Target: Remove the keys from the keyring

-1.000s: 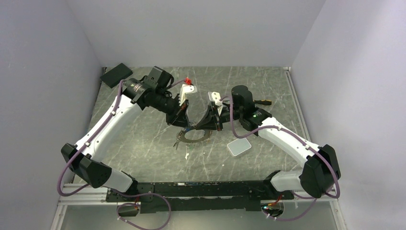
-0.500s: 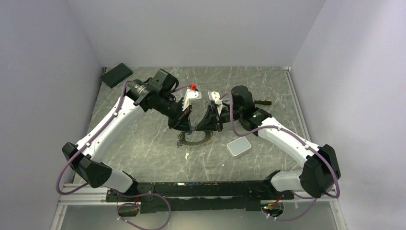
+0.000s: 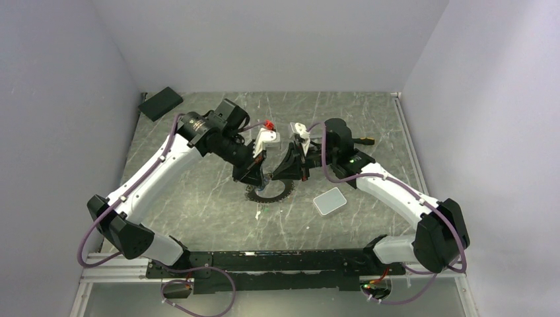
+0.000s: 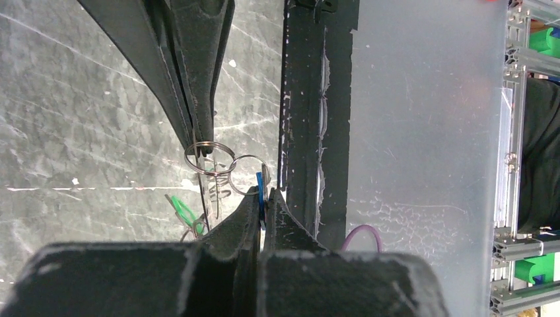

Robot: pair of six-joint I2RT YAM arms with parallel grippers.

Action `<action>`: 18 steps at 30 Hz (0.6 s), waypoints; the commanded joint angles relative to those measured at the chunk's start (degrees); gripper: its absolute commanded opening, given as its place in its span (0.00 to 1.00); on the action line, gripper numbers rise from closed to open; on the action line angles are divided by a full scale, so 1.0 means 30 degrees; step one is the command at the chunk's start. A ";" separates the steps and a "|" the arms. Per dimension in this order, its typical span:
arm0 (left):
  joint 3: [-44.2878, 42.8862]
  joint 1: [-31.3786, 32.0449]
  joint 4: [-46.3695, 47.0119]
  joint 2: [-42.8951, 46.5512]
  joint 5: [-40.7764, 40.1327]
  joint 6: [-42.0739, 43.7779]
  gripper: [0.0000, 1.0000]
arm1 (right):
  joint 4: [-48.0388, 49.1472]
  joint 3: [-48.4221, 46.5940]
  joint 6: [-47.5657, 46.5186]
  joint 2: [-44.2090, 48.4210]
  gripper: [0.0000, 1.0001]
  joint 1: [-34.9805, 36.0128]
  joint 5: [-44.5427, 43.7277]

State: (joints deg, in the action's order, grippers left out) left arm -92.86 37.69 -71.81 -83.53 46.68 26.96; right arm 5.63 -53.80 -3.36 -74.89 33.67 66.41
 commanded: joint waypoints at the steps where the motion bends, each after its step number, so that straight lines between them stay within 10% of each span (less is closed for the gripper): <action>1: -0.0215 0.0180 -0.0273 0.0166 0.0429 0.0503 0.00 | 0.1643 0.0067 0.0262 0.0386 0.00 -0.0117 0.0982; 10: -0.1625 0.0147 -0.0888 -0.0321 0.0830 0.0742 0.00 | -0.5121 -0.2006 -0.6050 0.0776 0.37 -0.0062 0.0093; 18: -0.1406 -0.0243 -0.0785 -0.0615 0.2212 0.0243 0.00 | -0.6100 -0.2912 -0.7026 0.0834 0.43 -0.0075 0.0113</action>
State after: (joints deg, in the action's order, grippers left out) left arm -95.00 37.78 -74.22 -85.41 47.70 27.81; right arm -11.40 -60.01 -20.88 -74.39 33.67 65.87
